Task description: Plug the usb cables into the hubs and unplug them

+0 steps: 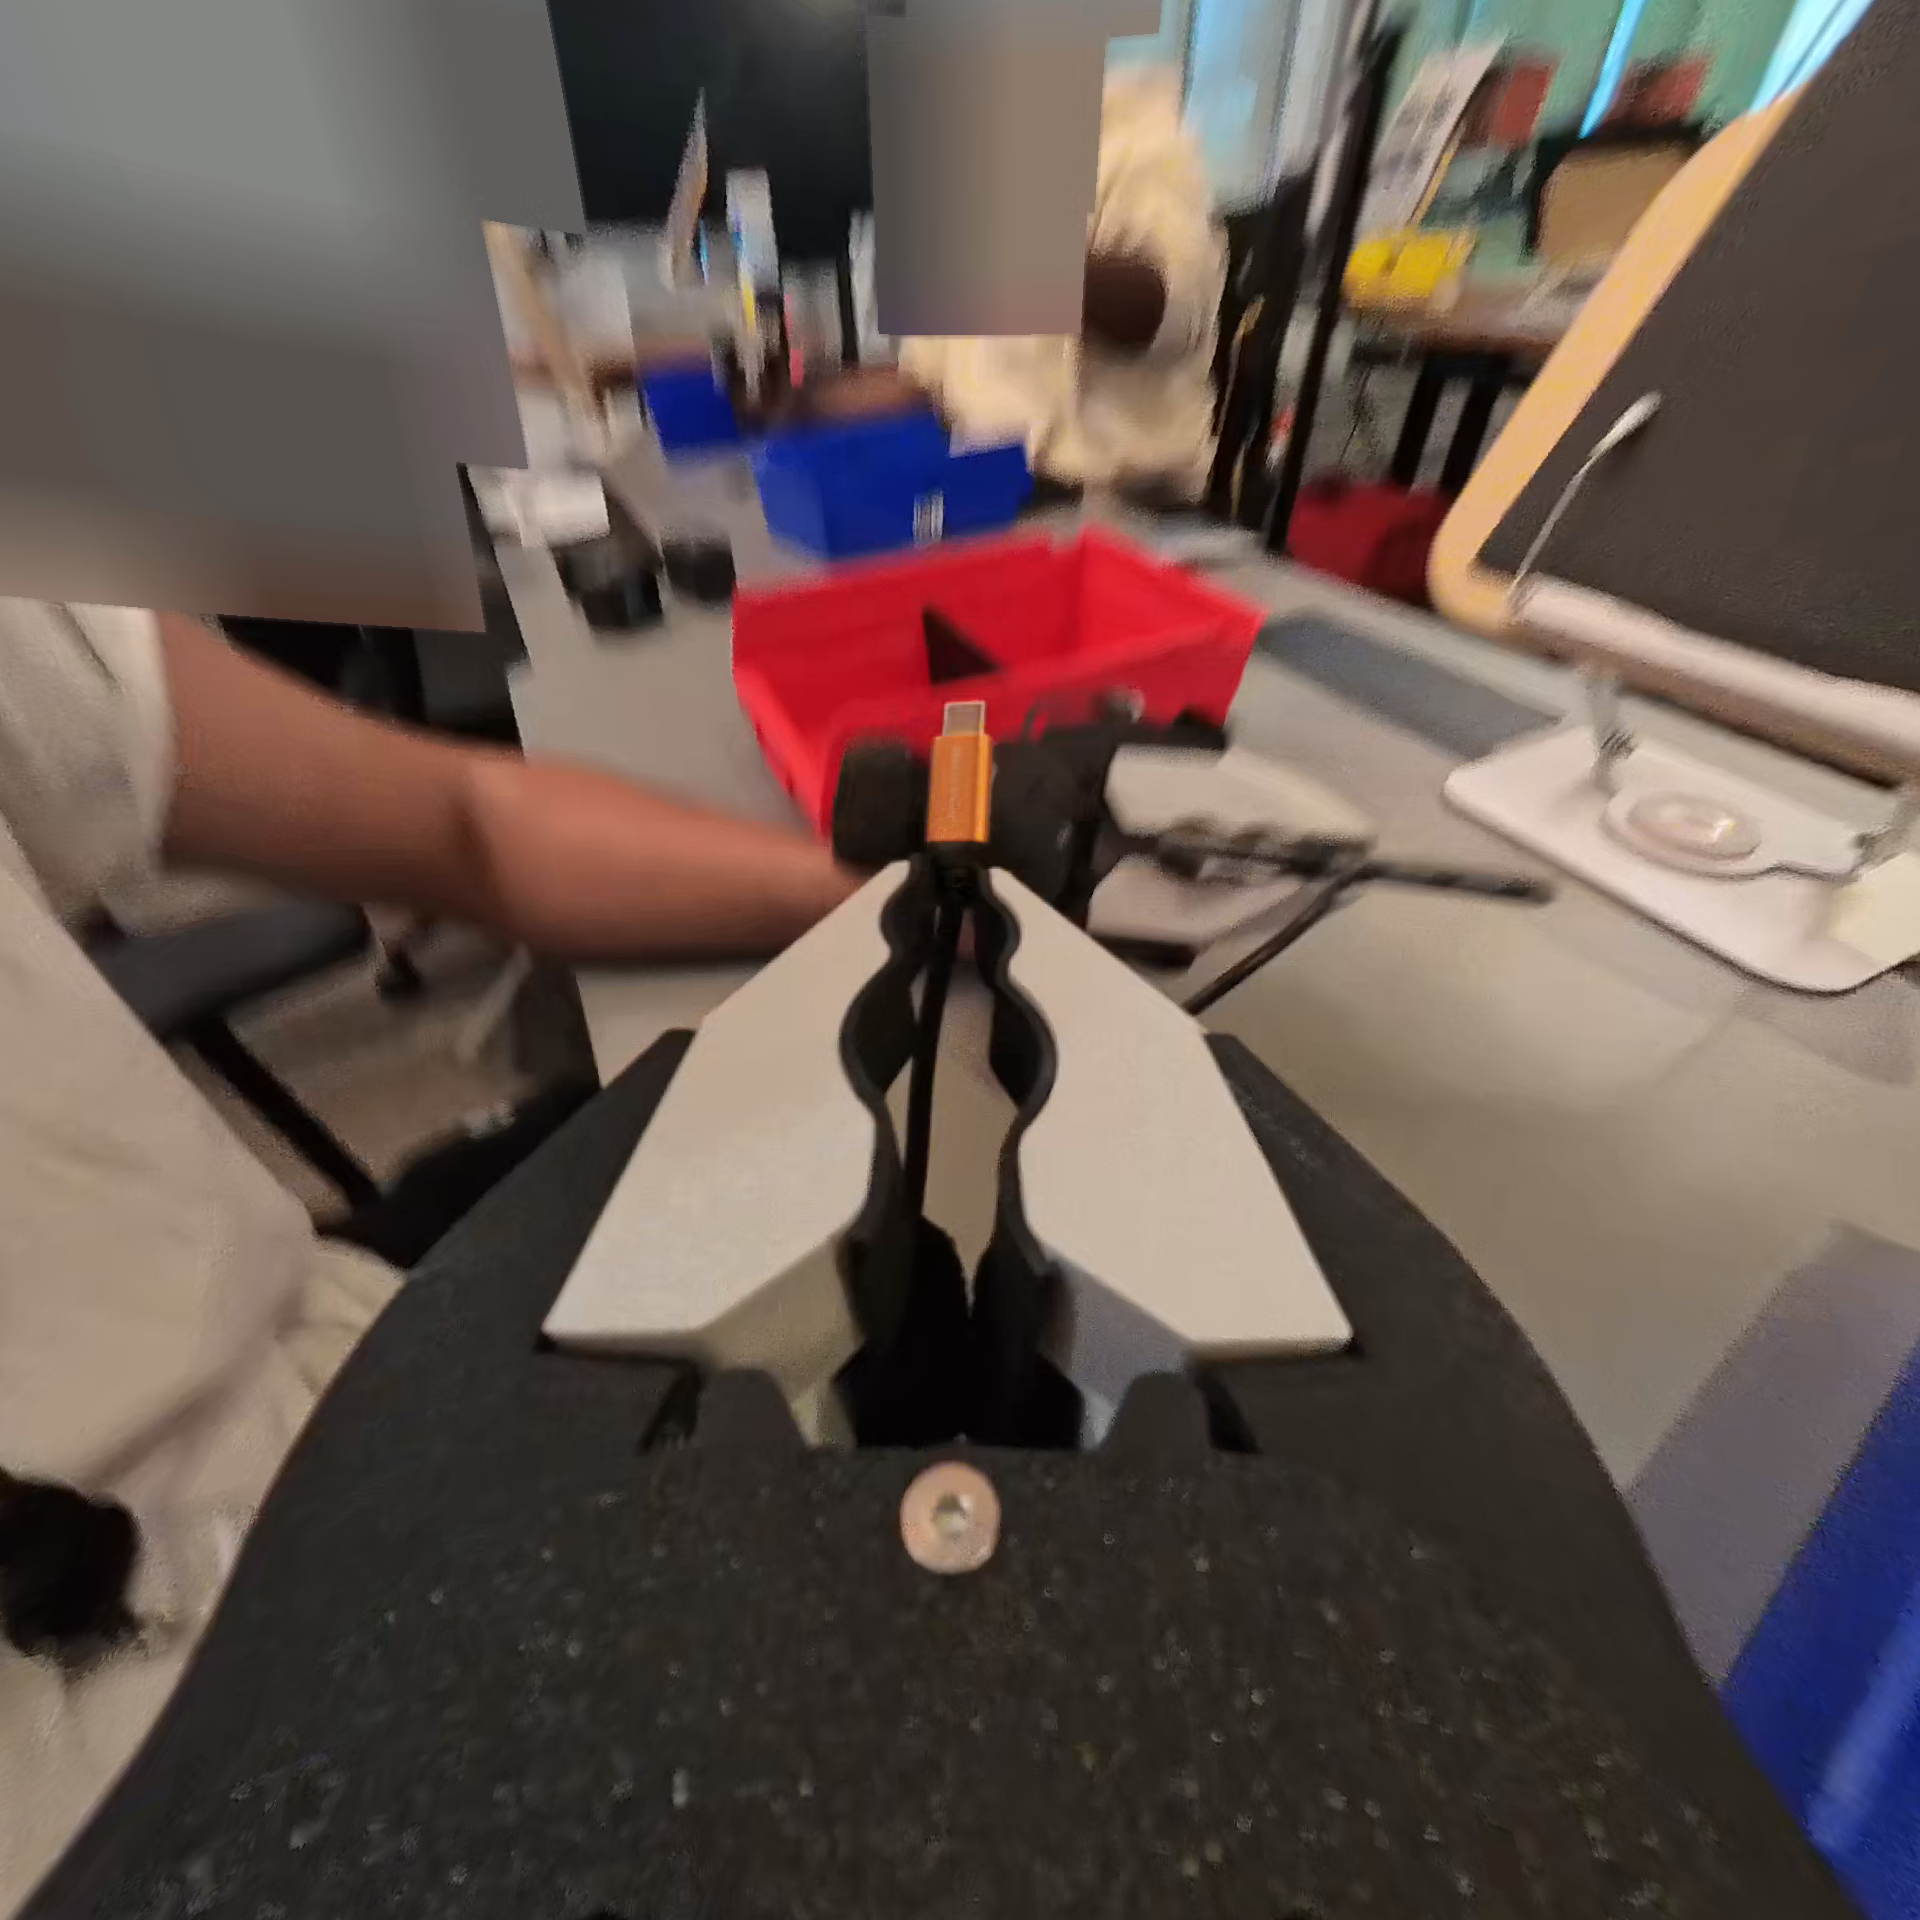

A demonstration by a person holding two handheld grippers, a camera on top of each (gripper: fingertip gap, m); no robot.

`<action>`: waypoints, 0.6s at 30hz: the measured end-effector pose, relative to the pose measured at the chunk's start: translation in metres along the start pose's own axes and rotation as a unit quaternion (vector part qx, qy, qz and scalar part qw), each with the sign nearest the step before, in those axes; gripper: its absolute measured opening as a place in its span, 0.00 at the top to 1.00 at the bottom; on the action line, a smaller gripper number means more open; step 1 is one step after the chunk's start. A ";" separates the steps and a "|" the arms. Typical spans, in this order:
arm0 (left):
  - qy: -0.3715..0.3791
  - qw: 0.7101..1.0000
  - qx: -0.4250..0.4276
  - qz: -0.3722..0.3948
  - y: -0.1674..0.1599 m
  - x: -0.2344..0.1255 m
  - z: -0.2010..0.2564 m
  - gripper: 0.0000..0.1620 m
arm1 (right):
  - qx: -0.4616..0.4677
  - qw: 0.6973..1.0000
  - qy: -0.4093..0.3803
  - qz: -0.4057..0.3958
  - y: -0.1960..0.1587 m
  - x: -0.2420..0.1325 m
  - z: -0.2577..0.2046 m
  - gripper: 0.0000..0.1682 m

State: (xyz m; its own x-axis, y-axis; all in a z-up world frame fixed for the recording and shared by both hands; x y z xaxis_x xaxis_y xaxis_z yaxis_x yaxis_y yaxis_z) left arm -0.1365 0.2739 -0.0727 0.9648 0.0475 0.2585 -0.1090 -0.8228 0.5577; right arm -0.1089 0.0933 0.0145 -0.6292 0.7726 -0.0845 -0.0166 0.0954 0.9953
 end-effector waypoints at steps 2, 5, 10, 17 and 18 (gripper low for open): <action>-0.005 1.000 0.013 0.012 0.006 0.000 0.003 0.94 | 0.040 0.997 -0.032 0.050 0.028 -0.022 0.020 0.97; -0.025 0.999 0.031 0.034 0.017 0.000 0.011 0.94 | 0.057 0.990 -0.127 -0.034 0.015 -0.025 0.062 0.97; -0.058 0.992 0.099 0.047 0.028 -0.001 0.027 0.94 | 0.112 0.971 -0.097 -0.185 -0.032 0.011 0.083 0.97; -0.068 0.988 0.128 0.046 0.031 0.000 0.033 0.94 | 0.114 0.953 -0.079 -0.268 -0.060 0.030 0.087 0.97; -0.069 0.988 0.130 0.046 0.030 0.000 0.034 0.94 | 0.114 0.954 -0.079 -0.264 -0.058 0.030 0.088 0.97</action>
State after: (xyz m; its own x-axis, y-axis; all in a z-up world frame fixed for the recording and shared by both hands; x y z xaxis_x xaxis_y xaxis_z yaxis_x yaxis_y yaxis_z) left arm -0.1314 0.2296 -0.0823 0.9792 -0.0973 0.1783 -0.1498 -0.9388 0.3102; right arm -0.0587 0.1662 -0.0501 -0.4540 0.6626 -0.5957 -0.1183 0.6178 0.7774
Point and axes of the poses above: each gripper's, where its closed fingertips meet, x out along the fingers, y out of its top, z = x × y across the jaws, the point moved 5 cm from there along -x, back along the fingers, and after that the axes turned 4 degrees about z, right-handed, at the moved point
